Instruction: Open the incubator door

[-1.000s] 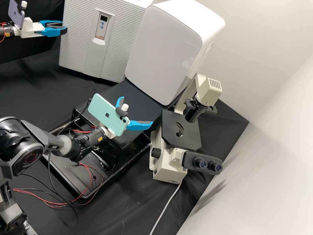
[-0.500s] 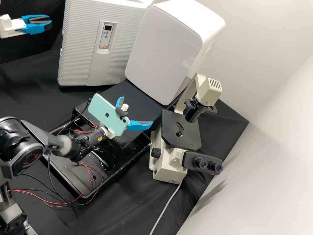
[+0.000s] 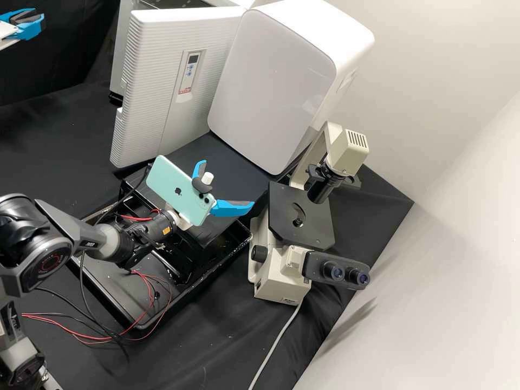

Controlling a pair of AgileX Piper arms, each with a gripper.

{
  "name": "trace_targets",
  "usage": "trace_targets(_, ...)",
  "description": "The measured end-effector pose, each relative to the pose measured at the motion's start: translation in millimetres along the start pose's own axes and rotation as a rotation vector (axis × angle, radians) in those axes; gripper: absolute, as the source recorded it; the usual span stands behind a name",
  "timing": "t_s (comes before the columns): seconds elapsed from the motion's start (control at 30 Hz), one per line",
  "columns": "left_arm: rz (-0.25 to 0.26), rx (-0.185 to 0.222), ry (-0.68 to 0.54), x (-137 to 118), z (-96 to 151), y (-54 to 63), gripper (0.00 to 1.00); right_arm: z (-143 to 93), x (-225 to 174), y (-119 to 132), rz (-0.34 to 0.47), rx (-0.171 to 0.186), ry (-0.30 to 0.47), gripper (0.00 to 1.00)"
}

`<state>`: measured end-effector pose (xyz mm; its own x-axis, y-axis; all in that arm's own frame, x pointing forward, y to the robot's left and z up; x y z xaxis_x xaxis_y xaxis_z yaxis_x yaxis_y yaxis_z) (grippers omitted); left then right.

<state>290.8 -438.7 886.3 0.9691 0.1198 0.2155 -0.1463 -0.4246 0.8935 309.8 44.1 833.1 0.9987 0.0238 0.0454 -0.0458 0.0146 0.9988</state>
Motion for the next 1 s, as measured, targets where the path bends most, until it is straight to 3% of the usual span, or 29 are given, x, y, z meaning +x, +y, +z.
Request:
trace_targets(0.23,-0.078,0.088,0.043,8.0,5.0,-21.2,0.0,0.0,0.0,0.0,0.0,0.0,0.0,1.0)
trace_targets(0.27,-0.086,0.1,0.038,9.3,6.6,-24.0,1.0,0.0,0.0,0.0,0.0,0.0,0.0,1.0)
trace_targets(0.4,-0.119,0.138,0.019,10.9,12.1,-33.6,1.0,0.0,0.0,0.0,0.0,0.0,0.0,1.0)
trace_targets(0.73,-0.136,0.169,-0.027,10.9,23.2,-42.7,1.0,0.0,0.0,0.0,0.0,0.0,0.0,1.0)
trace_targets(0.87,-0.061,0.174,-0.044,10.4,24.1,-41.7,1.0,0.0,0.0,0.0,0.0,0.0,0.0,1.0)
trace_targets(1.0,0.006,0.14,-0.054,8.5,23.3,-40.4,1.0,0.0,0.0,0.0,0.0,0.0,0.0,1.0)
